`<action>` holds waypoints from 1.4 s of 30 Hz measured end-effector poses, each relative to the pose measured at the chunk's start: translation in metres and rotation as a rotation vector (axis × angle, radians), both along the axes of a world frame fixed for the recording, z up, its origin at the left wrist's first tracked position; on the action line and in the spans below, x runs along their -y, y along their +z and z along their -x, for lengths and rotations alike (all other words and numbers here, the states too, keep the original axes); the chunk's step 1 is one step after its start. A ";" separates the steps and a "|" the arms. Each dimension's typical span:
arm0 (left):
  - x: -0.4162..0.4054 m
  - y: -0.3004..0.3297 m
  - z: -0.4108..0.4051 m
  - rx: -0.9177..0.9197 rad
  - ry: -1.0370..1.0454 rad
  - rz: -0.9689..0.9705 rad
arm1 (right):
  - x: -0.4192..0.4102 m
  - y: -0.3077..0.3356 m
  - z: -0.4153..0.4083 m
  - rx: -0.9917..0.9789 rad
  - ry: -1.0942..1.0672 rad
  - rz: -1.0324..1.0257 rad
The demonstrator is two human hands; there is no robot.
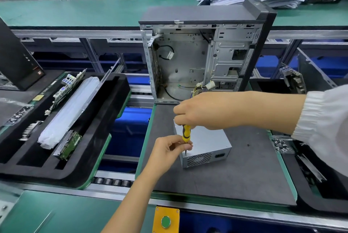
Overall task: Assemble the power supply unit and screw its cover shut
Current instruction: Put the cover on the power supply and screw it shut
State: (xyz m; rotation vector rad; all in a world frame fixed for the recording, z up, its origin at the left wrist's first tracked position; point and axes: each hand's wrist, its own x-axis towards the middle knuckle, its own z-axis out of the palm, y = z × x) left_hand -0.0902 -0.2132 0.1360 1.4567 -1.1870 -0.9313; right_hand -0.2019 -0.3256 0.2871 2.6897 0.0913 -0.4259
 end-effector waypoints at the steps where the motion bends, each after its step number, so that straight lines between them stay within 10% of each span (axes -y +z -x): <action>1: 0.000 -0.002 0.001 -0.001 0.016 0.002 | 0.001 0.000 0.002 -0.001 -0.010 -0.003; 34: 0.003 -0.002 -0.002 0.026 -0.021 -0.022 | -0.013 -0.002 -0.004 0.188 -0.070 0.171; 42: 0.004 0.002 -0.007 0.027 -0.058 -0.040 | -0.010 0.004 -0.006 -0.124 0.050 0.028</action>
